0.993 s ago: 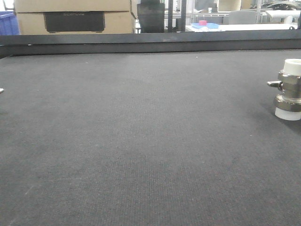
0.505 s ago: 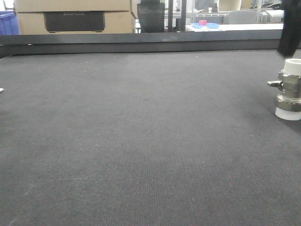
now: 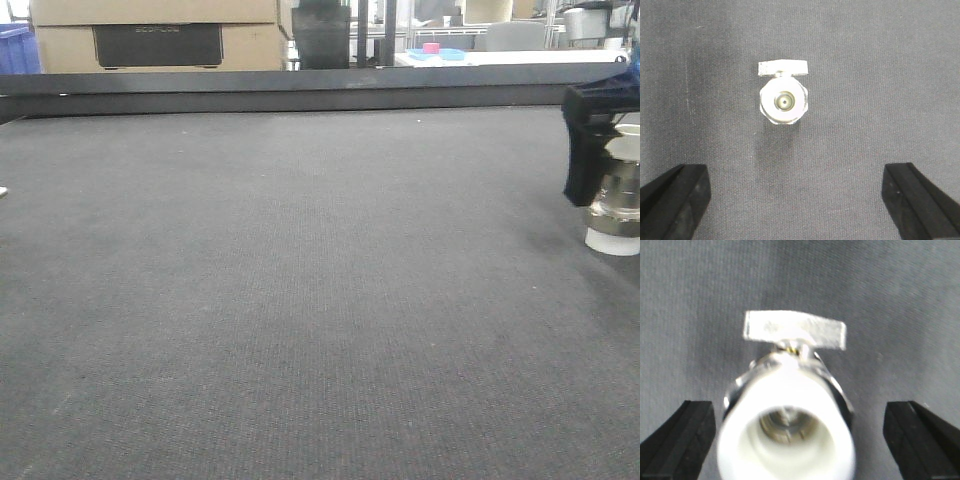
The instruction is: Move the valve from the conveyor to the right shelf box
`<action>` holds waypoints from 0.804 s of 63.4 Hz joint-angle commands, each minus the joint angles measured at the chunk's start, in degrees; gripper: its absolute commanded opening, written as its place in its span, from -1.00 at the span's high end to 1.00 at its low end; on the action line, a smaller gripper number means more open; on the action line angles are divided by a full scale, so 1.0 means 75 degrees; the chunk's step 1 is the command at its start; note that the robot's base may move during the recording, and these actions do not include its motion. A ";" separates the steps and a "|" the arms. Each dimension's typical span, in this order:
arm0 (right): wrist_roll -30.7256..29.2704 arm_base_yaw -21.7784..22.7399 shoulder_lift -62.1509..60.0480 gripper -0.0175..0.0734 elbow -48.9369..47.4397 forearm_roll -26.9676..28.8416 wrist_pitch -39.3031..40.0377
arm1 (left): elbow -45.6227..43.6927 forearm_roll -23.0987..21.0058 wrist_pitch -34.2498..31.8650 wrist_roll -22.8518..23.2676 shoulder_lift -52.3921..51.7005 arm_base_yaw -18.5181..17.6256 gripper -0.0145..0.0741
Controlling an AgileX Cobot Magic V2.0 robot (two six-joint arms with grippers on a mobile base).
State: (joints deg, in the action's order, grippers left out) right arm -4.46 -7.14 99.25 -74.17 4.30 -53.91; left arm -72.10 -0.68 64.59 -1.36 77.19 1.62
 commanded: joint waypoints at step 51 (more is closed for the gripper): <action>-0.0084 0.0028 0.0050 0.52 -0.0063 0.0078 0.0147 | -0.0057 -0.0042 0.0008 0.0071 -0.0010 0.0005 -0.68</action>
State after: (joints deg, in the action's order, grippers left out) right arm -4.69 -7.05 99.79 -74.17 5.20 -52.28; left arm -72.10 -0.68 64.54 -1.36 77.19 1.62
